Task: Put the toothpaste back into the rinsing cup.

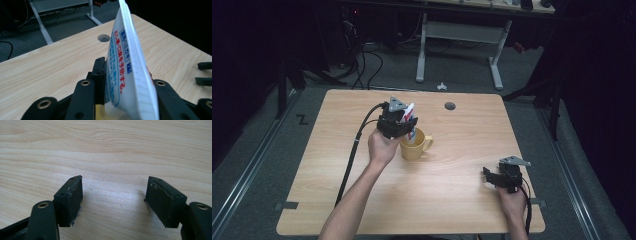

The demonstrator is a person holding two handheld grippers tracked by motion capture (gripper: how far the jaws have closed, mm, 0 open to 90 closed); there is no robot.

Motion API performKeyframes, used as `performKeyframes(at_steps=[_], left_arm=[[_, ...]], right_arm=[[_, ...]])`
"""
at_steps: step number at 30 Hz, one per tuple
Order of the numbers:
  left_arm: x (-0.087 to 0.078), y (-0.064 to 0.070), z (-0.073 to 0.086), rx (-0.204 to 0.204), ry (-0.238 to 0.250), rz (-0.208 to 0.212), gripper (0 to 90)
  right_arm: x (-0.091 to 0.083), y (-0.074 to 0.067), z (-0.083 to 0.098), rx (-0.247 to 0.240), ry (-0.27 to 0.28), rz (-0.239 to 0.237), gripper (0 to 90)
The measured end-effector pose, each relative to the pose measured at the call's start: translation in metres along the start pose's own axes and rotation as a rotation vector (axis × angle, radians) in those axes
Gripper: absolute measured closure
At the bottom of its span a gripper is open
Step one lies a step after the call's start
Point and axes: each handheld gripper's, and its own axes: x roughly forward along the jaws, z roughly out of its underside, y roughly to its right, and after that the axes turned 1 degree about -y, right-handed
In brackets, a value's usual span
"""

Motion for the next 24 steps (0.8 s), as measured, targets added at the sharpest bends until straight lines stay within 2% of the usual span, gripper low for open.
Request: performKeyframes(at_steps=[13,22,24], left_arm=[[0.009,0.0,0.005,-0.005,-0.011,0.013,68.9],[0.018,-0.001,0.01,-0.021,-0.021,0.01,68.9],[0.02,-0.001,0.011,-0.014,-0.026,0.002,68.9]], right_arm=[[0.0,0.0,0.0,0.0,0.0,0.0,30.0],[0.0,0.0,0.0,0.0,0.001,0.0,30.0],[0.0,0.0,0.0,0.0,0.0,0.001,30.0]])
